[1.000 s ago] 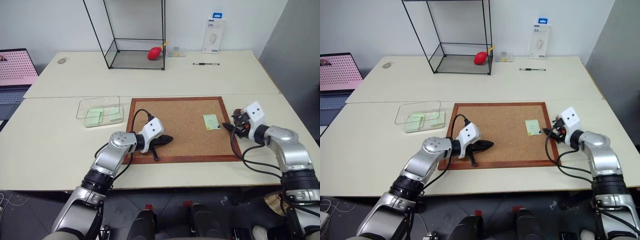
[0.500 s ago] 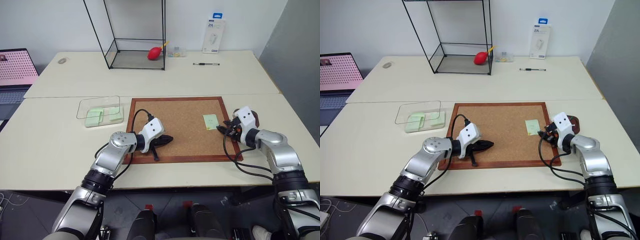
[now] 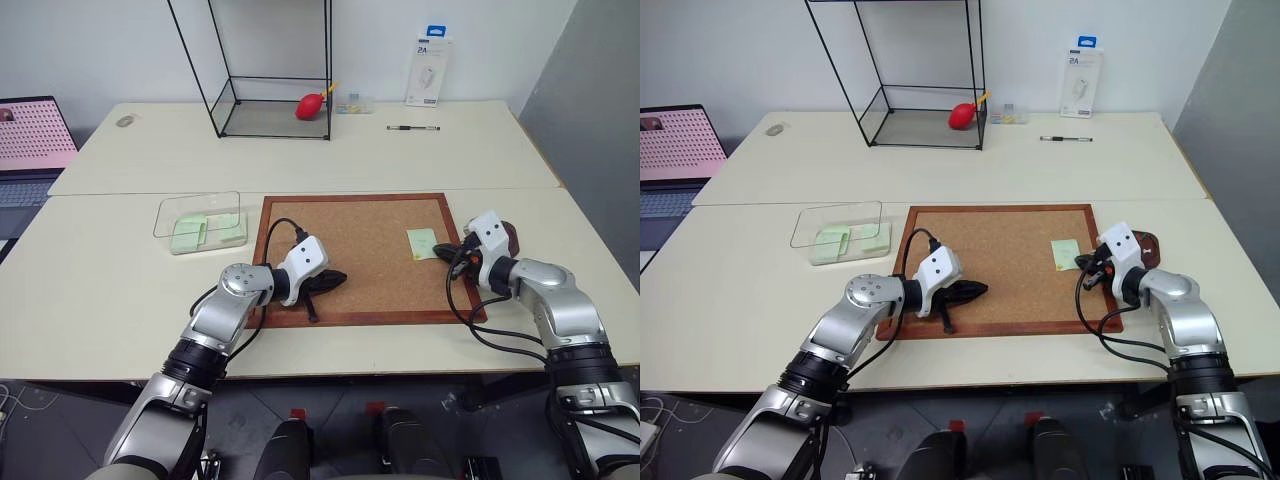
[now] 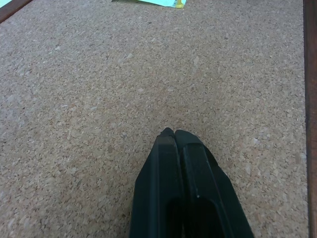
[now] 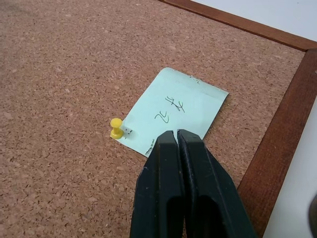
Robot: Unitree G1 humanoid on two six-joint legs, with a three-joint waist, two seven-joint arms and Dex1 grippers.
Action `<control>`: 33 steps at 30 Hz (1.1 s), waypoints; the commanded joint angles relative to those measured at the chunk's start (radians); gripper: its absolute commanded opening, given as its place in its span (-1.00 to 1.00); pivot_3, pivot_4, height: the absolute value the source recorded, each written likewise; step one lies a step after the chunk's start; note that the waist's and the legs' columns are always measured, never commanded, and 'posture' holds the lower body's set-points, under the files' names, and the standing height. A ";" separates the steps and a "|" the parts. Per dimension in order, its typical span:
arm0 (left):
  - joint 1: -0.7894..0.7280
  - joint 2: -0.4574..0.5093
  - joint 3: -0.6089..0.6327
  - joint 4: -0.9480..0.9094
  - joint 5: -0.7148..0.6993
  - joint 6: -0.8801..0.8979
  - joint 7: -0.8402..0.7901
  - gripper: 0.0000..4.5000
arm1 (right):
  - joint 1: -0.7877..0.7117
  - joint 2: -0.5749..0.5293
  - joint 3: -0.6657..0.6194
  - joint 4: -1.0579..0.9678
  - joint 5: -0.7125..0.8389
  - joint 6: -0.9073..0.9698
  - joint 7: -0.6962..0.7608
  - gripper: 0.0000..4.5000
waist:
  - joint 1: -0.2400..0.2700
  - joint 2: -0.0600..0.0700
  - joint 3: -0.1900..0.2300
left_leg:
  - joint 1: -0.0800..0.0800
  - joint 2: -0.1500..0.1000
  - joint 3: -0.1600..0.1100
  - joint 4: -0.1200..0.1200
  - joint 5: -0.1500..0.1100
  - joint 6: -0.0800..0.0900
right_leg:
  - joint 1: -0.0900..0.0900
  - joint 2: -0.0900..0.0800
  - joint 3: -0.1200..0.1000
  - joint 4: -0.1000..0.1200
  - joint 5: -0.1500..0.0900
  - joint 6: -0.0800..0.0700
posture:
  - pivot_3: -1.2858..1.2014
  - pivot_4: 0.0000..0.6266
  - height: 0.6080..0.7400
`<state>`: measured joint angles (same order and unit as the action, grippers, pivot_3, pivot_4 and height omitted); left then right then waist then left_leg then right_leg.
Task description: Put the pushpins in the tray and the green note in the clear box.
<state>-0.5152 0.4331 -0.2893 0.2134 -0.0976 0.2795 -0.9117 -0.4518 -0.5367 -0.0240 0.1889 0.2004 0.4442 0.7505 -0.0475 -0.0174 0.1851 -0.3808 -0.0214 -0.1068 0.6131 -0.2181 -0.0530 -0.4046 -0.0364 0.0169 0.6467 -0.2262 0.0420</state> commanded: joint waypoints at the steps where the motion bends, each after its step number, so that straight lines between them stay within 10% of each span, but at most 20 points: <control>1: 0.025 0.015 -0.026 0.045 0.045 0.021 0.000 -1.00 | -0.012 -0.010 -0.060 -0.085 0.063 -0.001 0.015 -0.99 | 0.000 0.000 0.000 | 0.000 0.000 0.000 0.000 0.000 0.000 | 0.000 0.000 0.000 0.000 0.000 0.000 | 0.03 -0.52 1.00; 31: 0.027 0.018 -0.028 0.046 0.056 0.014 -0.009 -1.00 | -0.096 -0.145 -0.031 0.266 -0.189 -0.238 -0.190 -0.99 | -0.002 0.000 0.000 | 0.000 0.000 0.001 0.000 0.000 0.000 | 0.000 0.000 0.001 0.000 0.000 0.000 | 0.03 -0.52 1.00; 33: 0.027 0.017 -0.028 0.046 0.056 0.014 -0.008 -1.00 | -0.108 -0.142 -0.034 0.288 -0.198 -0.248 -0.201 -0.75 | -0.002 0.000 0.000 | 0.000 0.000 0.001 0.000 0.000 0.000 | 0.000 0.000 0.001 0.000 0.000 0.000 | 0.03 -0.52 1.00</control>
<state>-0.5163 0.4346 -0.2907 0.2167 -0.0871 0.2725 -0.9236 -0.5273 -0.6610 -0.0511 0.4667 0.0185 0.2298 0.5691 -0.0492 -0.0173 0.1850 -0.3804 -0.0214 -0.1057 0.6131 -0.2181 -0.0530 -0.4045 -0.0363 0.0177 0.6466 -0.2262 0.0421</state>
